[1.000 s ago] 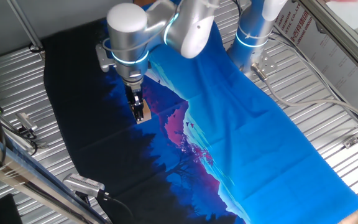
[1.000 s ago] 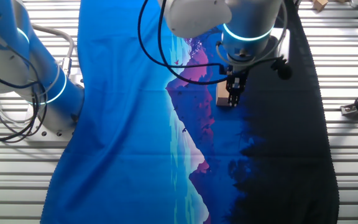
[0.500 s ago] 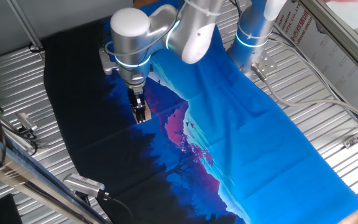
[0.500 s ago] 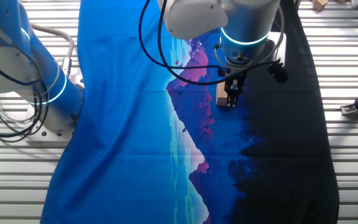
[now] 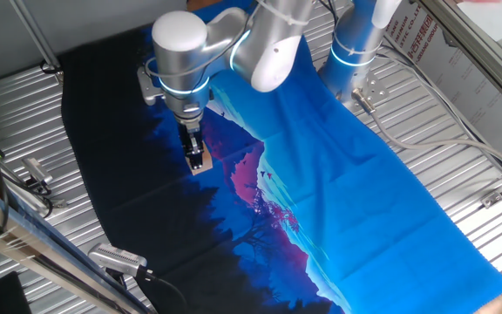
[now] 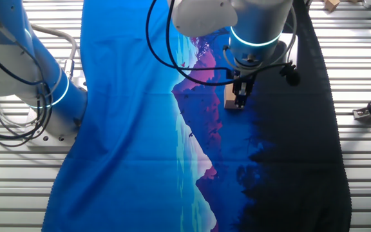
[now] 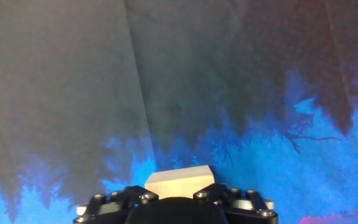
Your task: Pick up one small block
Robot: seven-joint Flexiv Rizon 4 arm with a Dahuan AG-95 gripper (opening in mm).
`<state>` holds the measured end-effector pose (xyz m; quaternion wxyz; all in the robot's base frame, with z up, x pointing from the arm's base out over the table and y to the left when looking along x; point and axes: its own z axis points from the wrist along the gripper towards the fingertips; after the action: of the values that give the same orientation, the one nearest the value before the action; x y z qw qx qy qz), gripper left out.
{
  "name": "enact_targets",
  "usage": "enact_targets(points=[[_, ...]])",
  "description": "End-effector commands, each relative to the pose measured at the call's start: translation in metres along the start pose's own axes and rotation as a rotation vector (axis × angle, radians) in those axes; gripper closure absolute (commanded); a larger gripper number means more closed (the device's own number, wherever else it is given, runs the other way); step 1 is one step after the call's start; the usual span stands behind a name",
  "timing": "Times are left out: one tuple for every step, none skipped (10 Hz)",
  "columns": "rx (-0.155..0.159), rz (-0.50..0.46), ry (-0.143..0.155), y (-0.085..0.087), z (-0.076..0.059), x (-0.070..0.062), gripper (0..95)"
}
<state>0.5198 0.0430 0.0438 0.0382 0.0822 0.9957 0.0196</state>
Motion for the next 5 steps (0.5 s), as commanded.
enact_targets(points=[[0.006, 0.002, 0.012, 0.000, 0.001, 0.001, 95.0], [-0.006, 0.005, 0.012, 0.000, 0.000, 0.000, 95.0], [-0.065, 0.024, 0.026, -0.001, -0.007, -0.003, 95.0], [-0.024, 0.003, 0.035, -0.002, -0.014, -0.006, 95.0], [0.013, -0.015, 0.024, -0.003, -0.024, -0.009, 95.0]])
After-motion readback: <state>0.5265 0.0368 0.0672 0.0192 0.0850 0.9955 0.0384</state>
